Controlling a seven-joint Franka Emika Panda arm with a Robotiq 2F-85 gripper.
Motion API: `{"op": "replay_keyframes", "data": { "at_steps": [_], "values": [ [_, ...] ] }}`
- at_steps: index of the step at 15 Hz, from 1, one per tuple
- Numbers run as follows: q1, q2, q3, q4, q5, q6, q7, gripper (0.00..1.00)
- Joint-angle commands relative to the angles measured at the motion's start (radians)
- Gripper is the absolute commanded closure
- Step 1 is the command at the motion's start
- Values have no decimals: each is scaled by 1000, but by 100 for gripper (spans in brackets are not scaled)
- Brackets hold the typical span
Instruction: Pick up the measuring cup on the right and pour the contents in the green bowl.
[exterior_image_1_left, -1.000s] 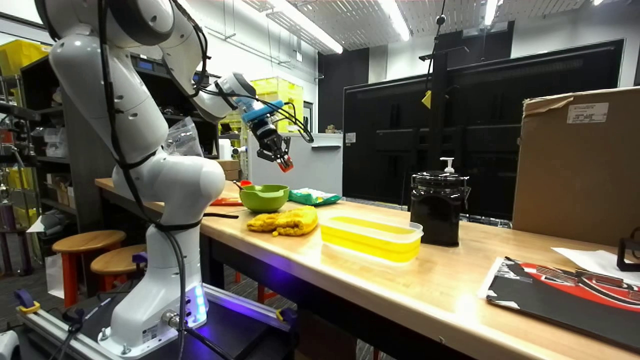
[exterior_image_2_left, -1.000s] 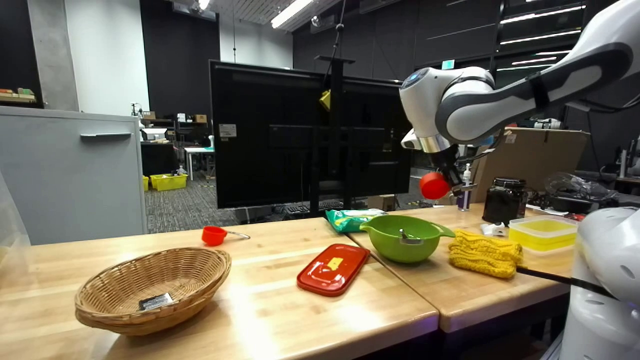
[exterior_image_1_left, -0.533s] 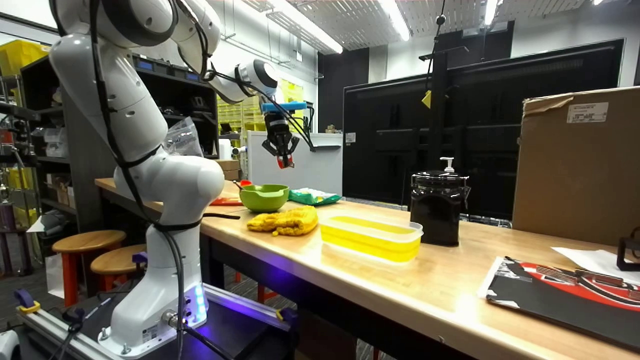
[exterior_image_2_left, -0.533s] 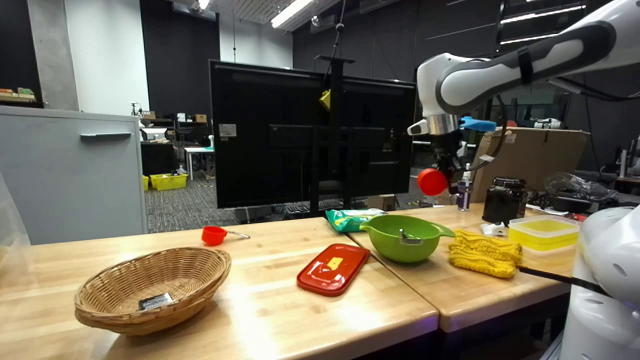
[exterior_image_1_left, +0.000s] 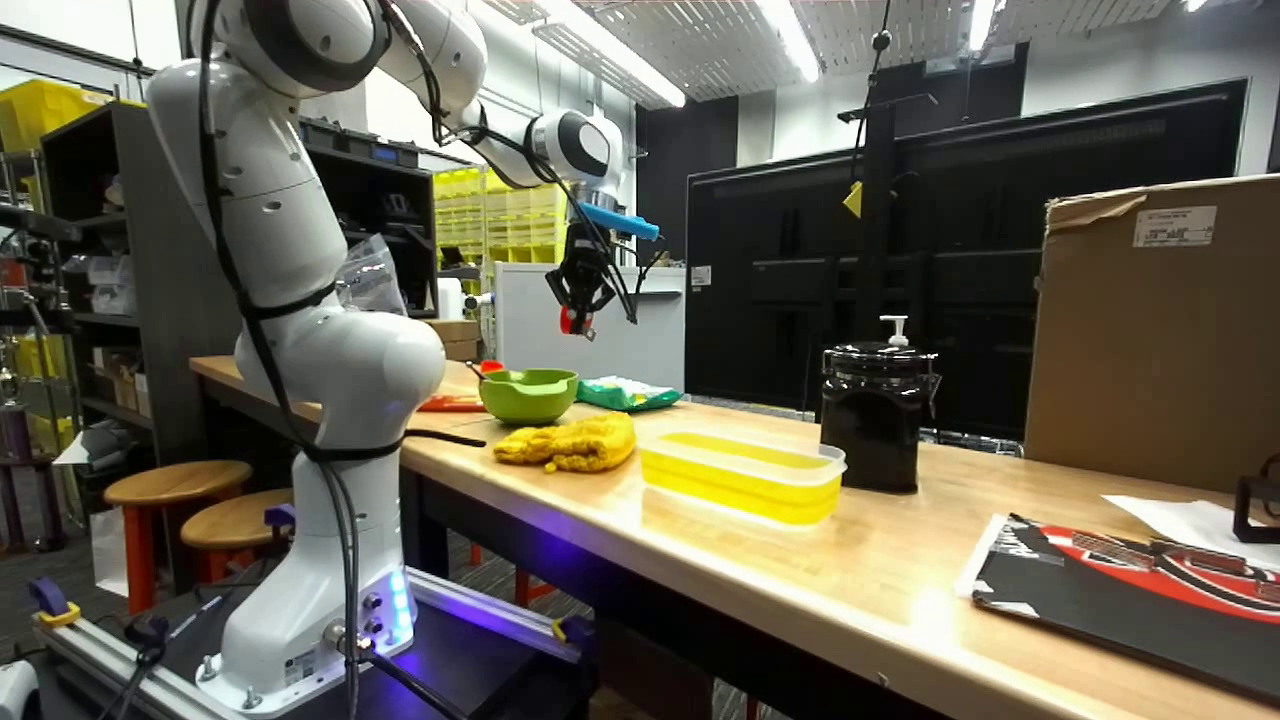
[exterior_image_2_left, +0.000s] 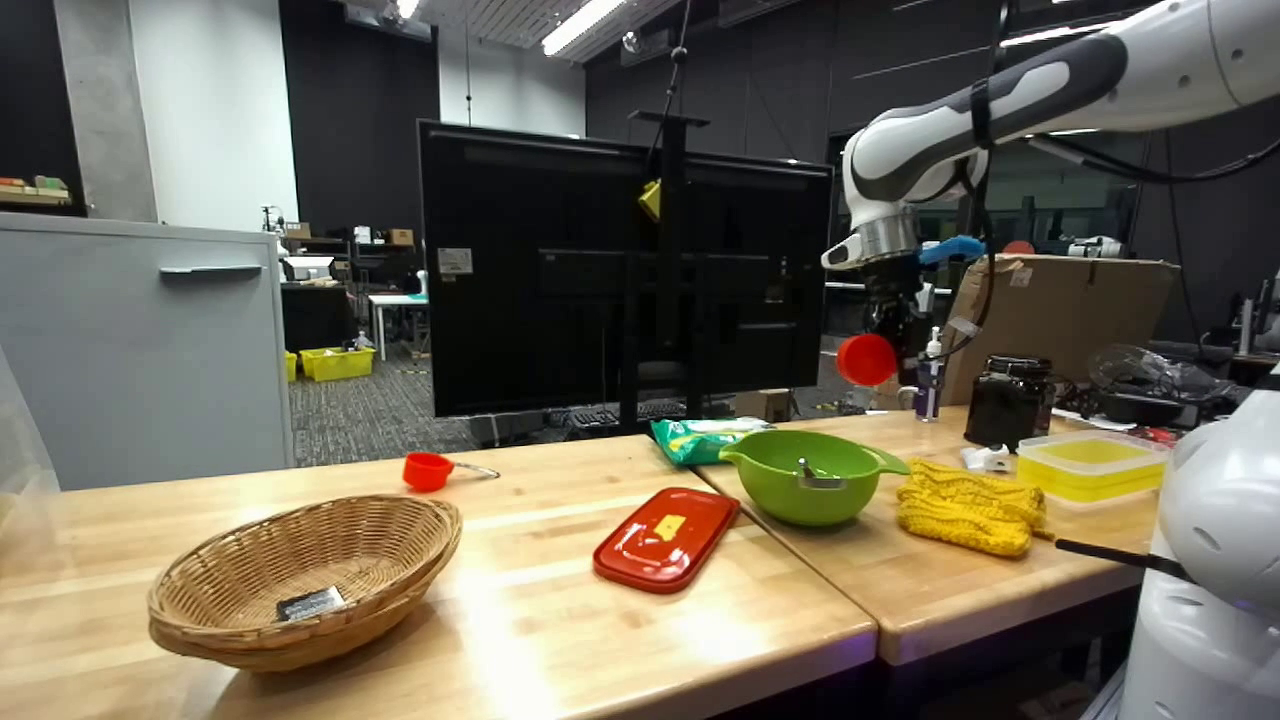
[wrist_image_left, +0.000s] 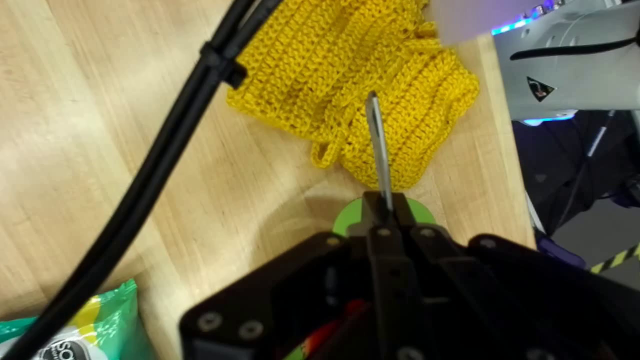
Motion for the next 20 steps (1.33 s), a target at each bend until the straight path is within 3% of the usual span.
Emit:
{"op": "replay_keyframes", "data": {
  "at_steps": [1, 11, 20],
  "values": [
    [-55, 151, -12, 139, 93, -91, -143, 99],
    [-243, 549, 19, 468, 235, -323, -423, 99],
    [-389, 809, 102, 708, 237, -527, -474, 99]
  ]
}}
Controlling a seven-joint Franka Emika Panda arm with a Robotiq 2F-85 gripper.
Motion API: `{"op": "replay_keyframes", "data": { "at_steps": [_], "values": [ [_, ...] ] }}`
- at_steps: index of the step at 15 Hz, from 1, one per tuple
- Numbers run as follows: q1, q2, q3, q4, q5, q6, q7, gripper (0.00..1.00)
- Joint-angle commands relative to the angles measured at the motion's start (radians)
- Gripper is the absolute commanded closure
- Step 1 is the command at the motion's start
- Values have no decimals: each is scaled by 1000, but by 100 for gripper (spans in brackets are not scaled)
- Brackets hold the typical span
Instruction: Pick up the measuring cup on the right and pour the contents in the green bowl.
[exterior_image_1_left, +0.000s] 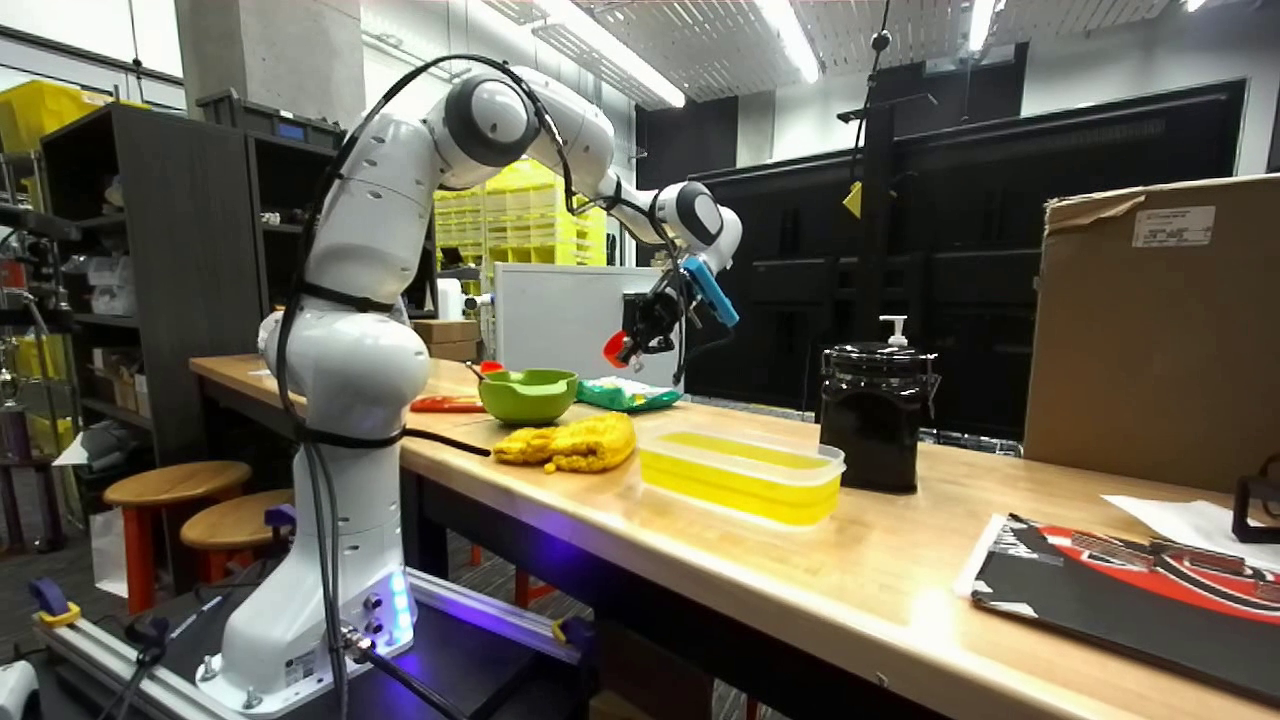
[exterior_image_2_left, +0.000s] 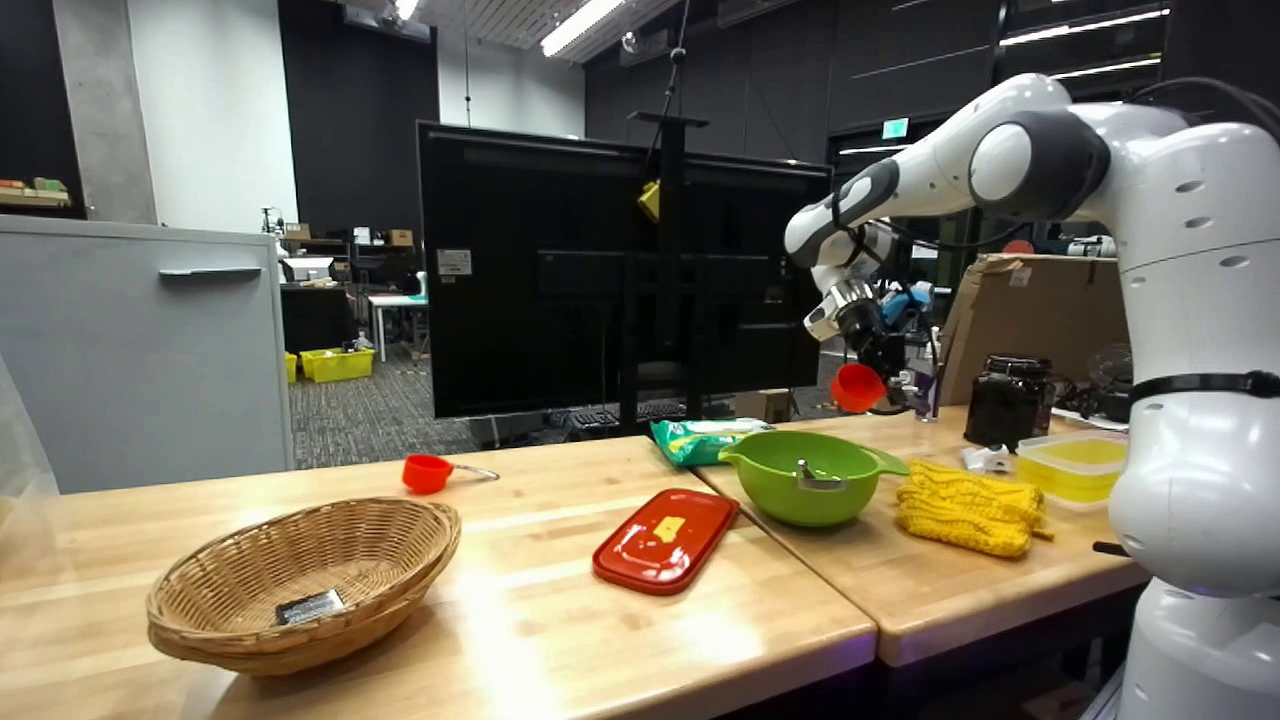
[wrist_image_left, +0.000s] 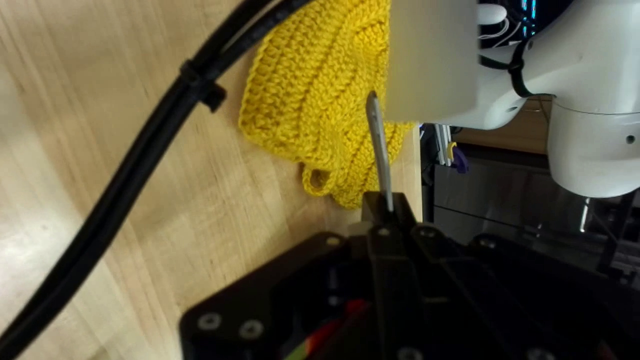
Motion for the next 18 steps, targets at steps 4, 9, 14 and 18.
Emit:
{"op": "replay_keyframes", "data": {
  "at_steps": [4, 9, 14, 18],
  "values": [
    [-96, 166, 61, 182, 9, -151, -9, 99],
    [-139, 237, 81, 248, 2, -190, 9, 99],
    [-159, 255, 87, 270, -6, -200, 23, 99],
    [-158, 245, 89, 264, -12, -197, 35, 99]
  ]
}}
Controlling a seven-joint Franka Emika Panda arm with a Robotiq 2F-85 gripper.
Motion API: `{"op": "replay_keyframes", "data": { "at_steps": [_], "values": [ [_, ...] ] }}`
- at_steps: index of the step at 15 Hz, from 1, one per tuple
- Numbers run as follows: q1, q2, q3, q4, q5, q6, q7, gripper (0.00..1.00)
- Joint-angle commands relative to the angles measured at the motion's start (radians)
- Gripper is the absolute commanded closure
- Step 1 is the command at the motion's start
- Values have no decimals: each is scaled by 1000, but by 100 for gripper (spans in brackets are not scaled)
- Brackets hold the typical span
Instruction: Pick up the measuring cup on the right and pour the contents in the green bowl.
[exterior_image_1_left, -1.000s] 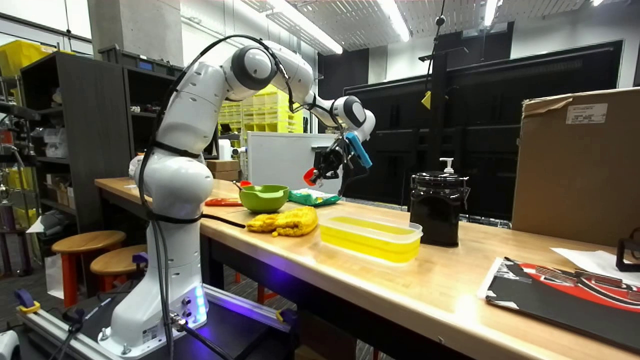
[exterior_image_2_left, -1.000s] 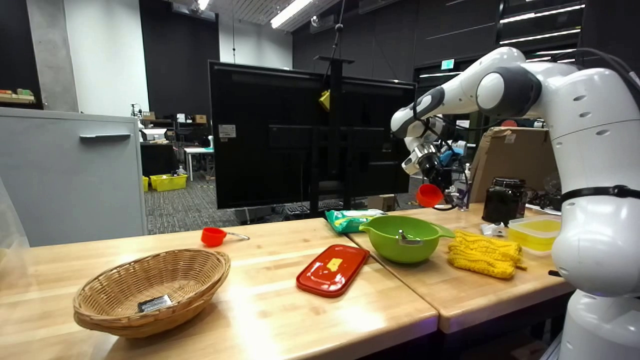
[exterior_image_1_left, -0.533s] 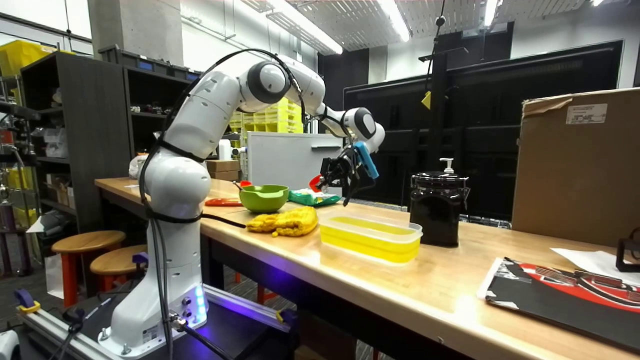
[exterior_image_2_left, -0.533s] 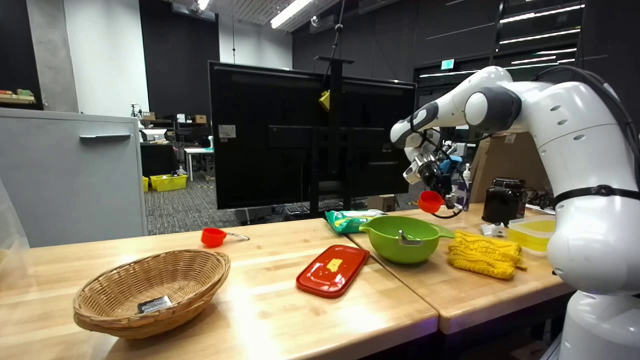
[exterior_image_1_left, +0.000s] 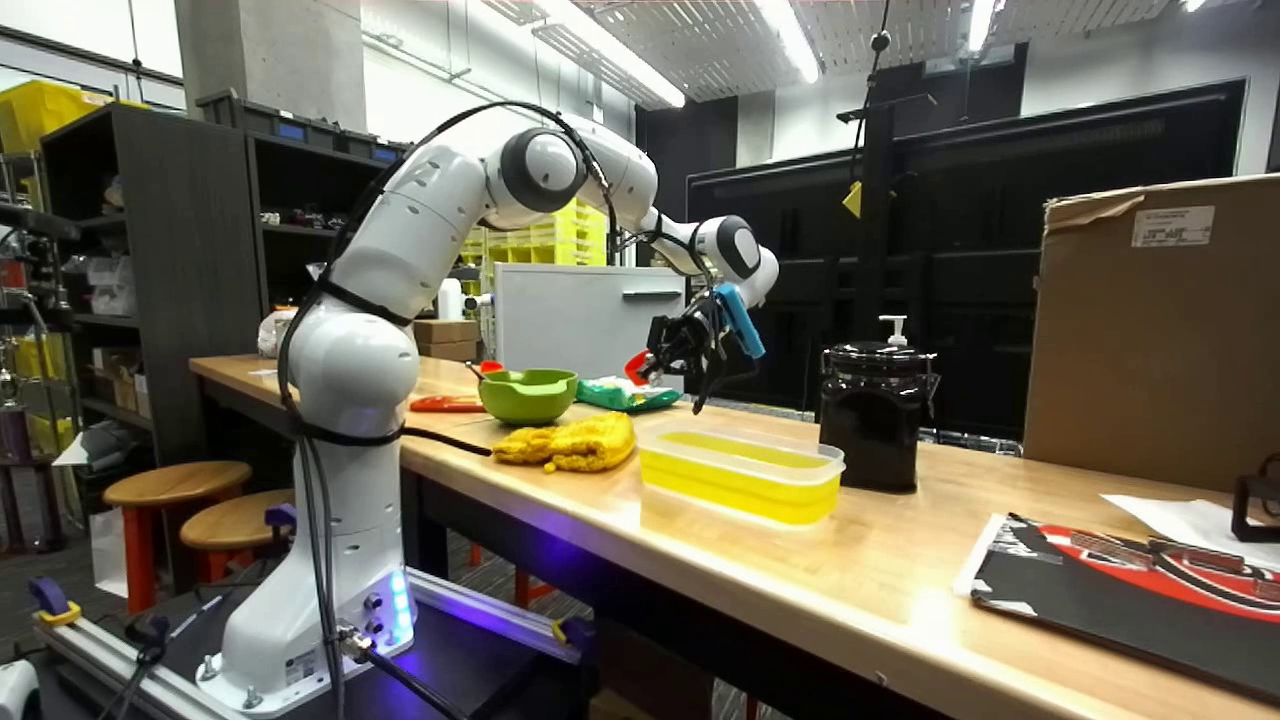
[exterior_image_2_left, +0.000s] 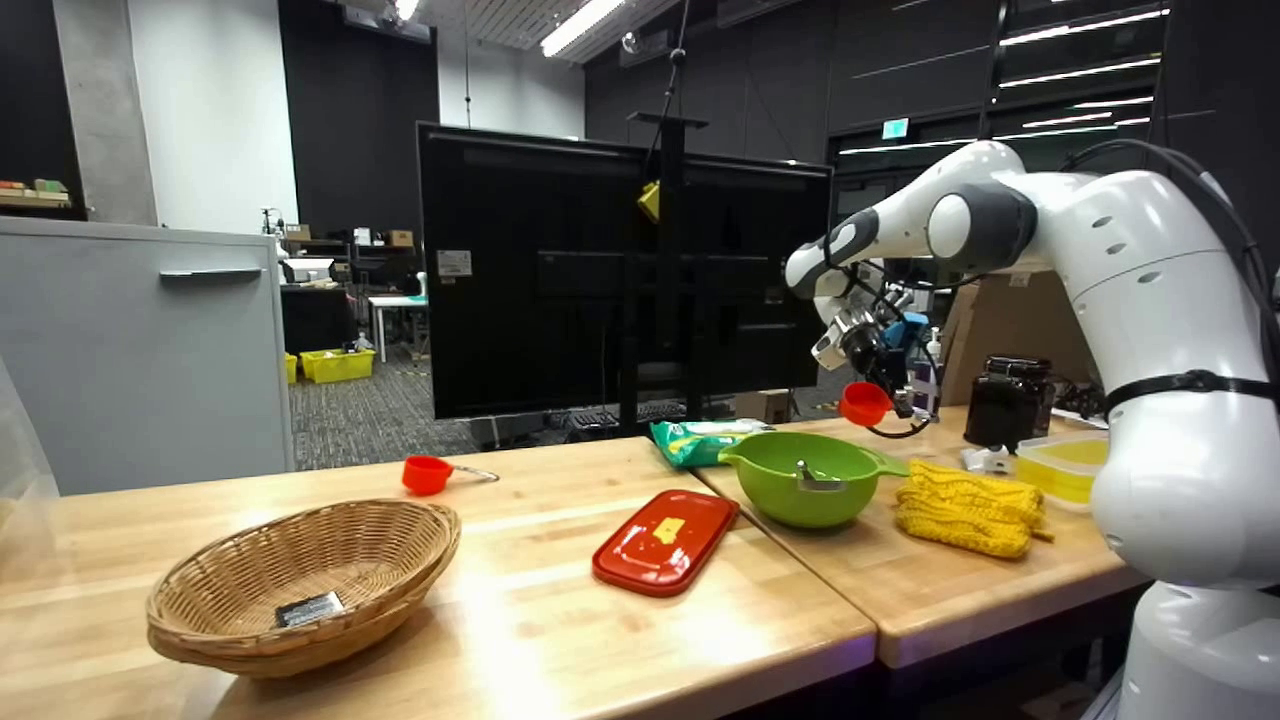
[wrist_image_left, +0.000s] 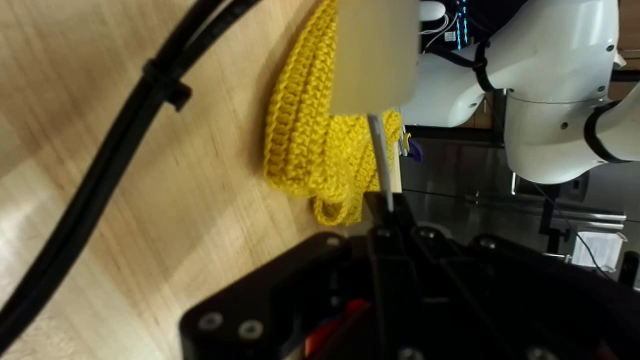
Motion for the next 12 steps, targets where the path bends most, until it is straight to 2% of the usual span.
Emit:
{"op": "replay_keyframes", "data": {
  "at_steps": [1, 6, 12],
  "values": [
    [-14, 0, 21, 28, -13, -25, 34, 78],
    [-10, -4, 29, 33, -25, -26, 41, 48],
    [-4, -10, 42, 46, -30, -25, 56, 5]
  ]
}}
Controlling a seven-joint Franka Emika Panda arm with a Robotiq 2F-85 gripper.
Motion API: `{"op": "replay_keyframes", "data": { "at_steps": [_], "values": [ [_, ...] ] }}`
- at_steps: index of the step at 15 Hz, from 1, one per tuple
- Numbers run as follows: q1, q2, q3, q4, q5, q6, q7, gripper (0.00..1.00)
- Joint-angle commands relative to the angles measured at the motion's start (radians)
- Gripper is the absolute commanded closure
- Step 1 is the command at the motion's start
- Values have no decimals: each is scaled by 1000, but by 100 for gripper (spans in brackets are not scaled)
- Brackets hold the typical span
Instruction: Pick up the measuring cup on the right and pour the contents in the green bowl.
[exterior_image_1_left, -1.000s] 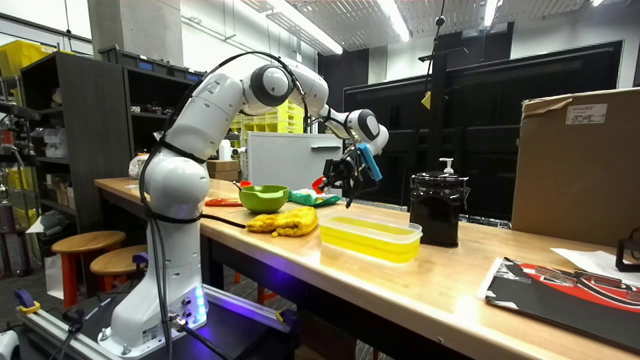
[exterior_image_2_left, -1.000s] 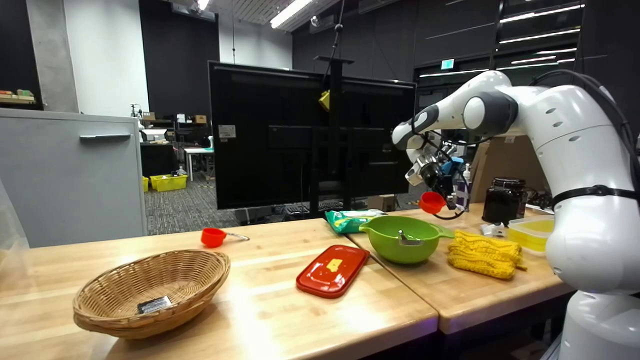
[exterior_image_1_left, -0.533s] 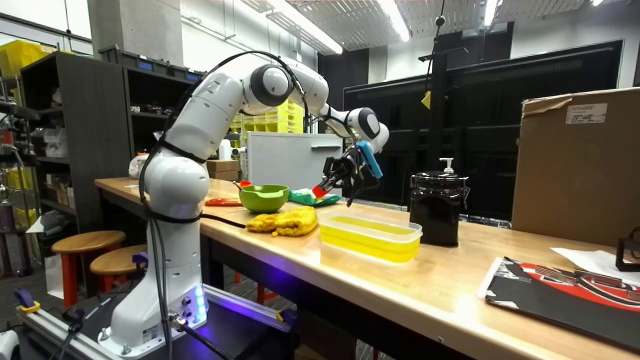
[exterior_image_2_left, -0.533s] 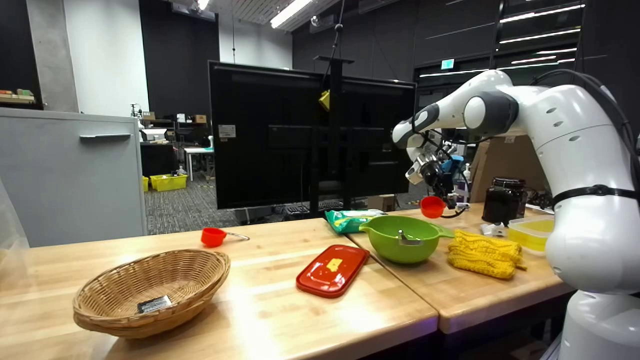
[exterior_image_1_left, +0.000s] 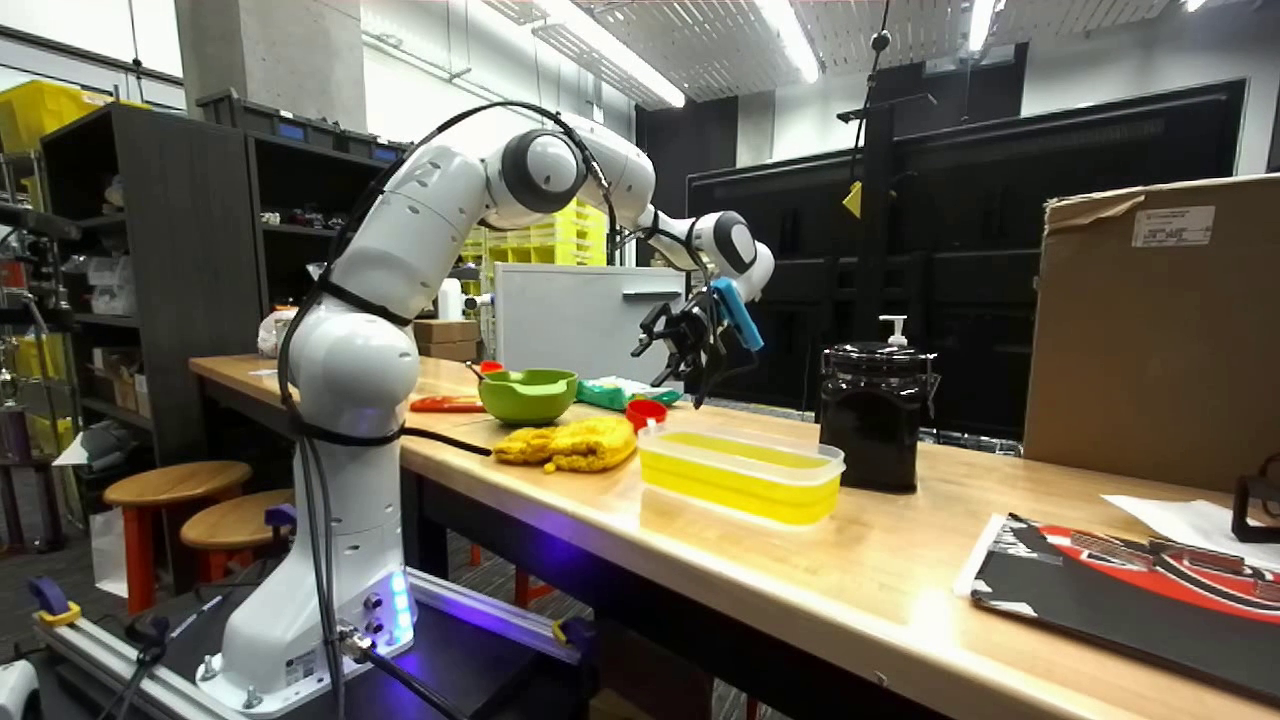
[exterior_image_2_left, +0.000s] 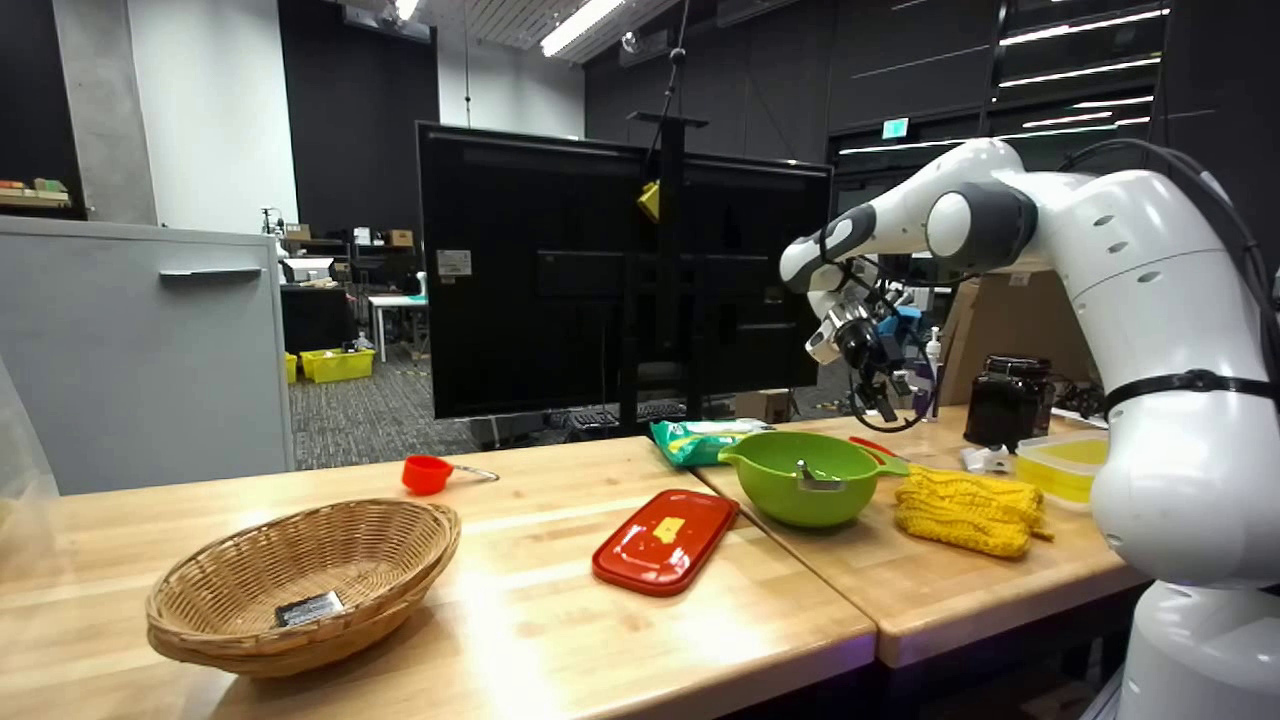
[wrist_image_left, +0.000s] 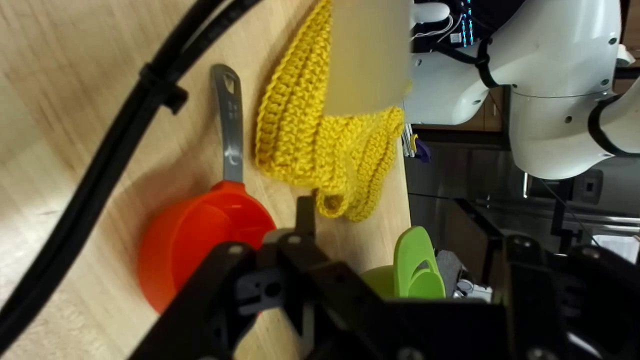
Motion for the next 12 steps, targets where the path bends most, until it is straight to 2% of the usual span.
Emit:
{"op": "replay_keyframes", "data": {
  "at_steps": [1, 7, 12],
  "values": [
    [-4, -12, 18, 22, -21, -21, 23, 1],
    [21, -66, 30, 1, -85, 41, 42, 0],
    [60, -149, 51, -59, -150, 168, 36, 0]
  ]
}}
